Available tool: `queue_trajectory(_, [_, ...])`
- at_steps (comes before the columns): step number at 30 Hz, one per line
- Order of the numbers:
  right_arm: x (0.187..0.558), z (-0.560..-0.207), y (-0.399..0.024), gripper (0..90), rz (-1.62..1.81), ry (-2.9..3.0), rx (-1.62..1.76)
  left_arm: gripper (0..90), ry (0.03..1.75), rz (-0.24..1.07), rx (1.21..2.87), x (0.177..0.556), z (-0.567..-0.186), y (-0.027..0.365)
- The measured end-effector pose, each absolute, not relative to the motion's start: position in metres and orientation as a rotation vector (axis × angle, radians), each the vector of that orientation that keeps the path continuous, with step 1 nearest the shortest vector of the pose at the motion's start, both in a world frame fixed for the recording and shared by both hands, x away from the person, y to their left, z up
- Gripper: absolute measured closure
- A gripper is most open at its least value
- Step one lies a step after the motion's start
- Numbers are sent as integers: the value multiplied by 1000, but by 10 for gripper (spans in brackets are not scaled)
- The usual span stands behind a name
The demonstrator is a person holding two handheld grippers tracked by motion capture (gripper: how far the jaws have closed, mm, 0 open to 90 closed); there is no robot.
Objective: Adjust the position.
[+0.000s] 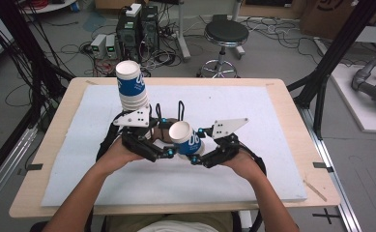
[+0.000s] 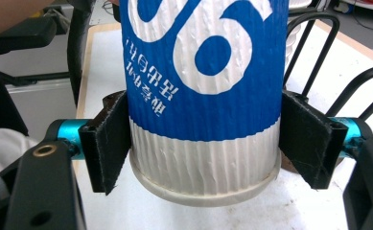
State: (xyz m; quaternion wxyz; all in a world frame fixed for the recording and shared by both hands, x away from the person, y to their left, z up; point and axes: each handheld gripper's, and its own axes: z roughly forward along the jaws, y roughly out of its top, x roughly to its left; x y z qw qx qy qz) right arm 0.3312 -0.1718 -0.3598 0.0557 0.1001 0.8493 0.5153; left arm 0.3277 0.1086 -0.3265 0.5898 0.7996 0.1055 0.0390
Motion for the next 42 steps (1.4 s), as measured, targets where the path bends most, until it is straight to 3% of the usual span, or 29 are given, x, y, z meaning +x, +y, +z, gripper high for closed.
queue_trajectory(42, [338,-330,-142,246,1048,2805,37,169,201,78,1979,333,-325,101])
